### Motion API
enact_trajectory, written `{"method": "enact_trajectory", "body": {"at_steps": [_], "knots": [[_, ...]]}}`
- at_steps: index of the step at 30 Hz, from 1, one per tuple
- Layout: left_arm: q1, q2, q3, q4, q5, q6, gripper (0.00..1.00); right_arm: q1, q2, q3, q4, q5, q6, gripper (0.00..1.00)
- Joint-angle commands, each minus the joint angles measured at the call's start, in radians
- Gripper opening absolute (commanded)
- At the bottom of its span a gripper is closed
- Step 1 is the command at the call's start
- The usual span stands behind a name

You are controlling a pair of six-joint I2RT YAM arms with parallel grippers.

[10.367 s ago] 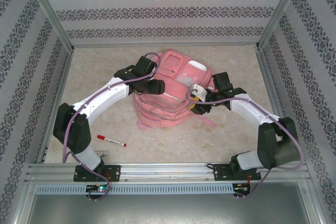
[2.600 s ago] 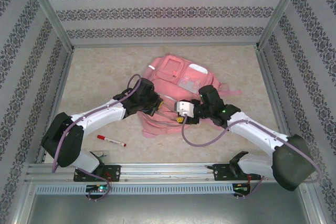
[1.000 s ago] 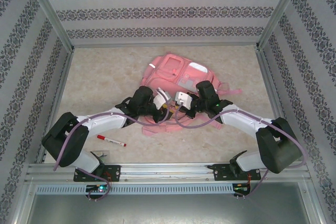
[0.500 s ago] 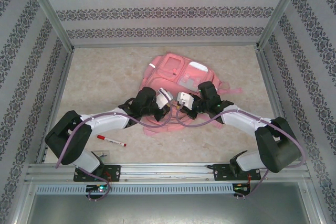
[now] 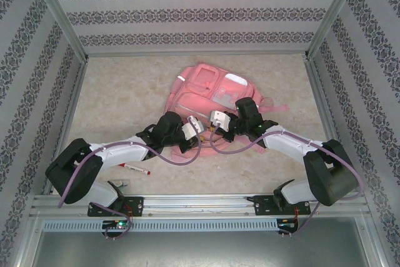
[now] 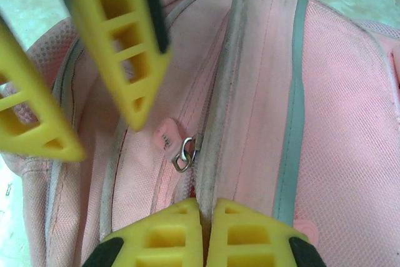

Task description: Pack the student bag

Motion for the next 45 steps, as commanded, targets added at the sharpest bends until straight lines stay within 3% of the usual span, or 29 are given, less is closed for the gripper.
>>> {"method": "enact_trajectory", "body": {"at_steps": [1,6,11,15,19,22,26,32,40,45], "knots": [[-0.015,0.029,0.019,0.016,-0.036,0.016,0.34,-0.002,-0.017,0.005,0.039,-0.085,-0.016,0.0],[-0.014,0.056,0.044,0.05,-0.109,0.068,0.32,0.0,-0.028,-0.002,0.041,-0.101,-0.023,0.0],[-0.015,0.075,0.048,0.115,-0.157,0.079,0.2,-0.001,-0.035,-0.008,0.045,-0.117,-0.026,0.0],[-0.016,0.051,-0.038,0.308,-0.177,0.079,0.22,-0.002,-0.042,-0.012,0.045,-0.12,-0.025,0.0],[-0.016,0.075,-0.041,0.35,-0.21,0.07,0.22,-0.002,-0.042,-0.013,0.051,-0.128,-0.022,0.0],[-0.021,0.099,-0.06,0.418,-0.235,0.063,0.3,-0.002,-0.042,-0.013,0.055,-0.135,-0.019,0.0],[-0.042,0.105,-0.105,0.535,-0.265,0.086,0.3,-0.005,-0.044,-0.016,0.053,-0.135,-0.016,0.0],[-0.051,0.067,-0.145,0.603,-0.281,0.056,0.28,-0.009,-0.05,-0.021,0.053,-0.135,-0.017,0.0],[-0.052,0.024,-0.172,0.598,-0.191,0.012,0.27,-0.011,-0.048,-0.024,0.052,-0.142,-0.015,0.0],[-0.052,0.034,-0.169,0.549,-0.215,-0.037,0.28,-0.011,-0.048,-0.024,0.05,-0.146,-0.013,0.0]]}}
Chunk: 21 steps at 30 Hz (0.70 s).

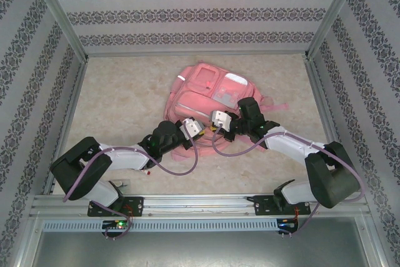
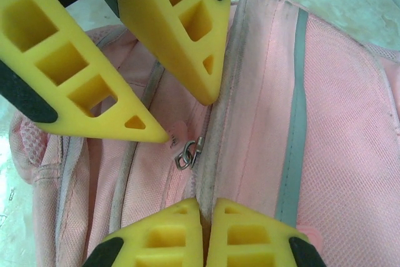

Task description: Pack the student bag

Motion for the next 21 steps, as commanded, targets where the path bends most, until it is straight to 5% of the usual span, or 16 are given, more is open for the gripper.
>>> {"method": "enact_trajectory", "body": {"at_steps": [1,14,21], "knots": [[-0.007,-0.003,-0.011,0.016,-0.002,-0.045,0.28,0.002,-0.027,-0.006,0.016,-0.105,-0.001,0.0],[-0.008,0.133,-0.002,0.095,-0.055,-0.085,0.36,0.003,-0.033,-0.006,0.018,-0.107,0.007,0.0],[-0.008,0.185,0.096,0.001,-0.185,-0.098,0.28,0.018,-0.039,-0.003,0.021,-0.123,0.008,0.0]]}}
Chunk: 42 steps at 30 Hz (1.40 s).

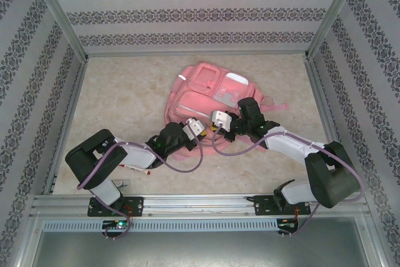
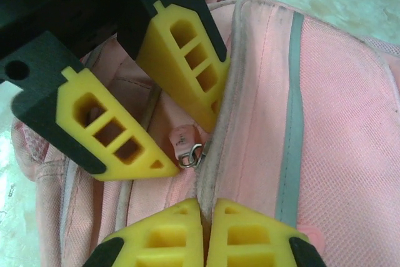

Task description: Pack the student bag

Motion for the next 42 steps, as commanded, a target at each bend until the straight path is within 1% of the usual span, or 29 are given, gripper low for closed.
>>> {"method": "enact_trajectory", "body": {"at_steps": [1,3,5,6,8,11,13,17,19,21,26,28,32,34,36,37,38,39,40,42], "knots": [[0.005,0.037,0.064,-0.048,-0.077,-0.018,0.24,0.021,-0.038,-0.004,0.027,-0.134,0.007,0.0],[0.005,0.039,0.062,-0.03,-0.035,-0.01,0.2,0.022,-0.041,-0.007,0.028,-0.132,0.006,0.0],[0.003,0.034,0.043,0.002,-0.002,0.002,0.11,0.021,-0.046,-0.011,0.028,-0.123,0.002,0.0],[0.003,0.028,0.031,0.018,0.006,0.005,0.07,0.021,-0.048,-0.013,0.028,-0.12,0.001,0.0],[0.003,0.007,-0.004,0.058,0.01,0.013,0.01,0.019,-0.053,-0.019,0.028,-0.113,-0.003,0.0],[0.003,-0.046,-0.044,0.066,0.014,0.012,0.0,0.016,-0.055,-0.023,0.024,-0.094,-0.017,0.0],[0.004,-0.094,-0.031,-0.037,-0.002,-0.001,0.0,0.012,-0.055,-0.023,0.019,-0.08,-0.029,0.0],[0.007,-0.17,0.063,-0.348,-0.042,-0.024,0.0,-0.002,-0.062,-0.021,0.013,-0.066,-0.051,0.0],[0.01,-0.184,0.081,-0.408,-0.064,-0.027,0.0,-0.008,-0.066,-0.023,0.005,-0.062,-0.064,0.0],[0.019,-0.193,0.08,-0.443,-0.062,-0.025,0.0,-0.014,-0.071,-0.027,-0.001,-0.055,-0.078,0.0],[0.069,-0.218,0.065,-0.529,-0.058,-0.073,0.0,-0.024,-0.076,-0.032,-0.038,-0.018,-0.138,0.0],[0.111,-0.226,0.064,-0.565,-0.046,-0.116,0.0,-0.027,-0.076,-0.039,-0.047,0.001,-0.162,0.0],[0.224,-0.243,0.112,-0.711,0.023,-0.204,0.0,-0.034,-0.067,-0.047,-0.055,0.044,-0.2,0.0],[0.244,-0.25,0.131,-0.758,0.065,-0.22,0.0,-0.04,-0.063,-0.046,-0.053,0.059,-0.198,0.0],[0.243,-0.254,0.145,-0.79,0.124,-0.213,0.0,-0.045,-0.059,-0.041,-0.053,0.073,-0.185,0.0],[0.243,-0.256,0.153,-0.799,0.143,-0.23,0.0,-0.046,-0.058,-0.038,-0.053,0.071,-0.175,0.0],[0.241,-0.257,0.164,-0.815,0.16,-0.264,0.0,-0.046,-0.057,-0.034,-0.052,0.061,-0.157,0.02],[0.241,-0.26,0.171,-0.823,0.19,-0.295,0.0,-0.043,-0.058,-0.03,-0.051,0.047,-0.138,0.14],[0.237,-0.262,0.178,-0.826,0.218,-0.316,0.0,-0.037,-0.059,-0.029,-0.049,0.028,-0.126,0.21],[0.219,-0.269,0.189,-0.828,0.236,-0.356,0.0,-0.01,-0.066,-0.029,-0.048,-0.022,-0.108,0.27]]}}
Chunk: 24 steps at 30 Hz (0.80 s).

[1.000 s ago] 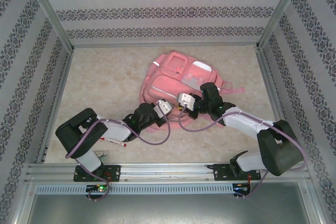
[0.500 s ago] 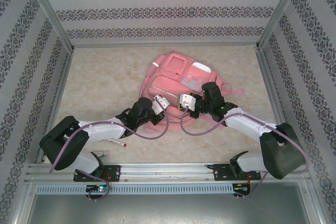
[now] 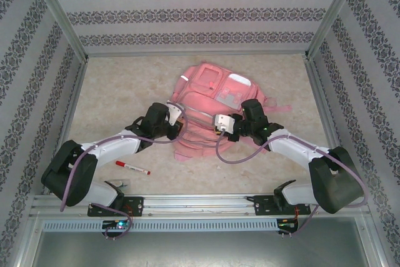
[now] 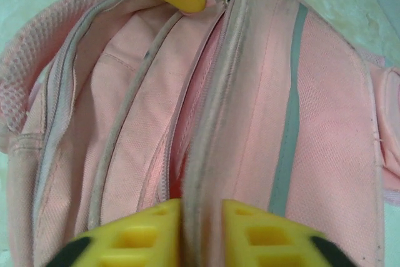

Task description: Pack the student bag

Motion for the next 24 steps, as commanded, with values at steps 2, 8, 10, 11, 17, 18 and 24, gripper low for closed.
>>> {"method": "enact_trajectory", "body": {"at_steps": [2,8,10,11,17,18,24], "knots": [[-0.031,-0.049,0.034,-0.054,0.096,-0.122,0.0,0.045,-0.026,0.009,-0.016,-0.076,0.063,0.32],[-0.111,-0.098,0.047,-0.042,0.065,-0.092,0.0,0.095,-0.044,0.049,-0.028,-0.02,0.122,0.38],[-0.124,-0.091,0.049,-0.026,0.07,-0.109,0.0,0.113,-0.024,0.056,-0.002,0.02,0.132,0.39],[-0.127,-0.087,0.048,-0.017,0.074,-0.118,0.0,0.118,-0.012,0.061,0.012,0.036,0.138,0.39],[-0.131,-0.091,0.001,0.049,0.031,-0.155,0.0,0.147,0.072,0.099,0.023,0.115,0.109,0.32],[-0.131,-0.102,-0.015,0.056,0.006,-0.154,0.0,0.149,0.074,0.099,0.019,0.124,0.091,0.26],[-0.09,-0.18,-0.106,-0.005,-0.222,-0.068,0.0,0.119,0.001,0.076,-0.045,0.024,-0.034,0.0]]}}
